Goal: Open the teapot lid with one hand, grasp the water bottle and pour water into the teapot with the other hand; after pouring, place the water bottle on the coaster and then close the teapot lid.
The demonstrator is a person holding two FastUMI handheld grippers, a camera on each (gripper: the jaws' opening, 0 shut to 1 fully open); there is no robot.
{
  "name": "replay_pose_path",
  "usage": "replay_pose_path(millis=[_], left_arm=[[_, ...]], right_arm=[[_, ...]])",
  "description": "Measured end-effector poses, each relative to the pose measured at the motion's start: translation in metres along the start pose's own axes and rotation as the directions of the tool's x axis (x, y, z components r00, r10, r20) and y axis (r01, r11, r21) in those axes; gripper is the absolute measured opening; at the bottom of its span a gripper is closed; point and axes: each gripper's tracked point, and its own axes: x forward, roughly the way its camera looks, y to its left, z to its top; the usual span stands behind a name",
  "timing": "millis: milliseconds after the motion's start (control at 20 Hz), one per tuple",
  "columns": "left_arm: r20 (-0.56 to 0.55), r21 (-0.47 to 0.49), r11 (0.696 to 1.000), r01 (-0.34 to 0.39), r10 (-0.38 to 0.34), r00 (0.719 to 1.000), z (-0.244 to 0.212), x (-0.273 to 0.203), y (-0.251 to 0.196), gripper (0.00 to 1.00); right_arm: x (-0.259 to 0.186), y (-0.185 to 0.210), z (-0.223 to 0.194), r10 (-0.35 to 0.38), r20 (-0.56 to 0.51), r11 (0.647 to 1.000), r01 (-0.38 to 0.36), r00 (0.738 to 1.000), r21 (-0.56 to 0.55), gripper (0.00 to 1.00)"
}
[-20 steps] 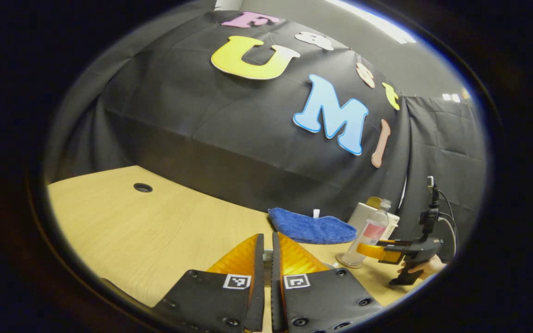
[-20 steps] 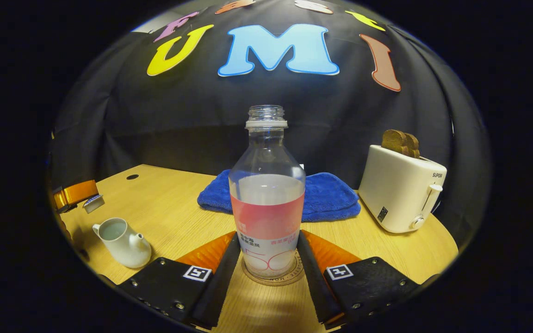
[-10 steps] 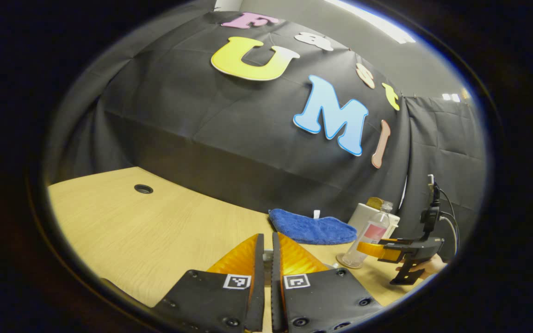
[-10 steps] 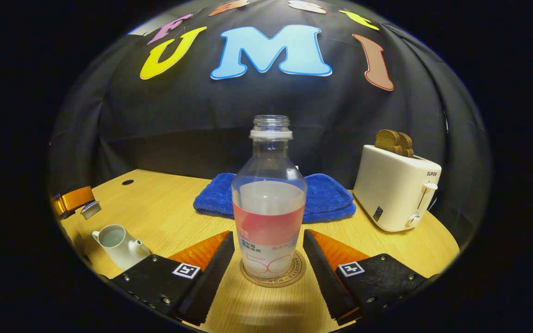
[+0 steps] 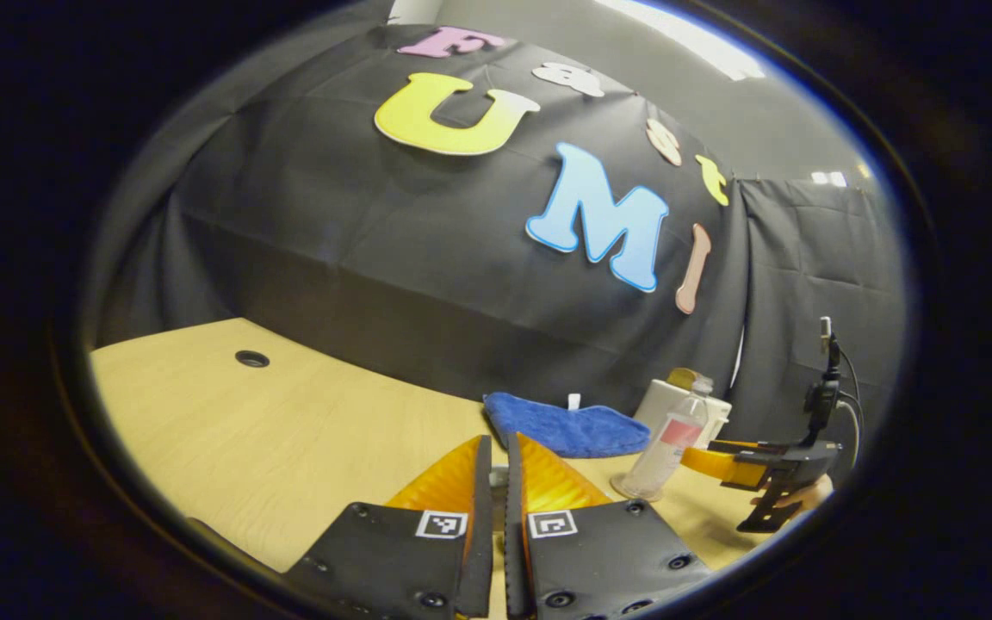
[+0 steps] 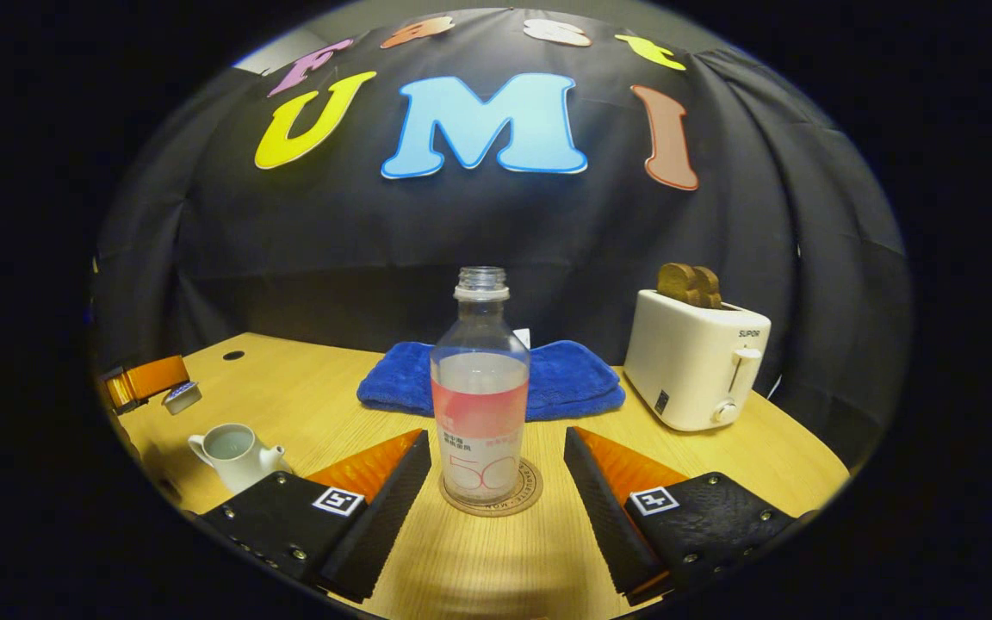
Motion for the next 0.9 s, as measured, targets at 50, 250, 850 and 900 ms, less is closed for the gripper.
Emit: replay_pose_path(millis=[50, 250, 850, 900], left_arm=[[-0.002, 0.001, 1.0, 0.009, -0.009, 1.0, -0.001, 0.0, -0.004, 0.13], [-0.013, 0.026, 0.999, 0.043, -0.043, 0.999, -0.007, 0.0, -0.023, 0.12], [-0.068, 0.212, 0.973, 0.093, -0.08, 0.994, -0.03, 0.008, -0.072, 0.13], [-0.072, 0.222, 0.971, 0.091, -0.077, 0.994, -0.032, 0.011, -0.073, 0.12]], right_arm=[[-0.008, 0.001, -0.002, 0.0, 0.007, 1.0, 0.0, 1.0, 0.0, 0.96], [-0.04, 0.015, -0.011, 0.015, 0.037, 1.0, -0.015, 0.999, -0.015, 0.96], [-0.089, 0.039, -0.035, 0.05, 0.076, 0.999, -0.051, 0.996, 0.011, 0.96], [-0.091, 0.036, -0.037, 0.04, 0.077, 0.999, -0.041, 0.996, 0.017, 0.96]])
